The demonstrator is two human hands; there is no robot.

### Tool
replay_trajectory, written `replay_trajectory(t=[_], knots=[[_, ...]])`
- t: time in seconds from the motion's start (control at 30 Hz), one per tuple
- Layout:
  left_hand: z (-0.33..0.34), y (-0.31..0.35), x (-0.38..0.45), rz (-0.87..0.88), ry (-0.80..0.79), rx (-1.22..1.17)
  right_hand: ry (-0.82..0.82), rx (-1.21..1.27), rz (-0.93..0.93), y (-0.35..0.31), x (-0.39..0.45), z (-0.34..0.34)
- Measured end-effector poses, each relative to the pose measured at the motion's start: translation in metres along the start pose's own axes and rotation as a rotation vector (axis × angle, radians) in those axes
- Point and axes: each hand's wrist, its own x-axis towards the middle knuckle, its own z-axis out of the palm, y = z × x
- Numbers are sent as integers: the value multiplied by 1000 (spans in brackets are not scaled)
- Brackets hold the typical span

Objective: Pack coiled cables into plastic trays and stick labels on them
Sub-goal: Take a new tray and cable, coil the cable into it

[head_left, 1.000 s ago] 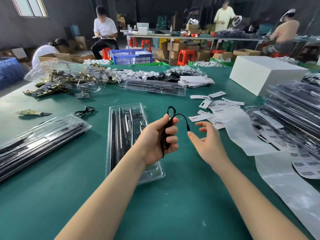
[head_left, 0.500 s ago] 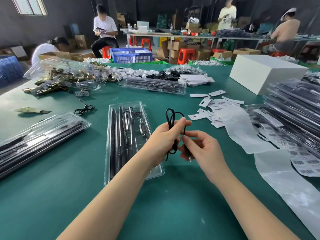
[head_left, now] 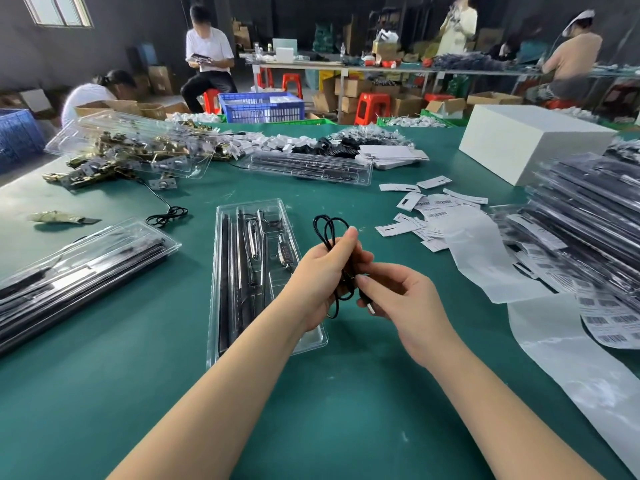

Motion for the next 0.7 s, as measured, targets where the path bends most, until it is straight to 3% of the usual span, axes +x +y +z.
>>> replay_trajectory(t=[0.07,0.2,0.37,0.47,0.7], knots=[[0,-1,1,-3,-2,-11,-1,-36,-4,0,1,-4],[-3,-4,6,39,78,-7,-161,-2,9,-4,1,-10],[-9,-5,7,123,73,194,5,96,-120,-6,4,-14],[-8,-5,7,133,33,289,7,126,-143,-9,3,-15],[-10,3,6,54,88,-118,-191,-41,-46,-18,1,-27]])
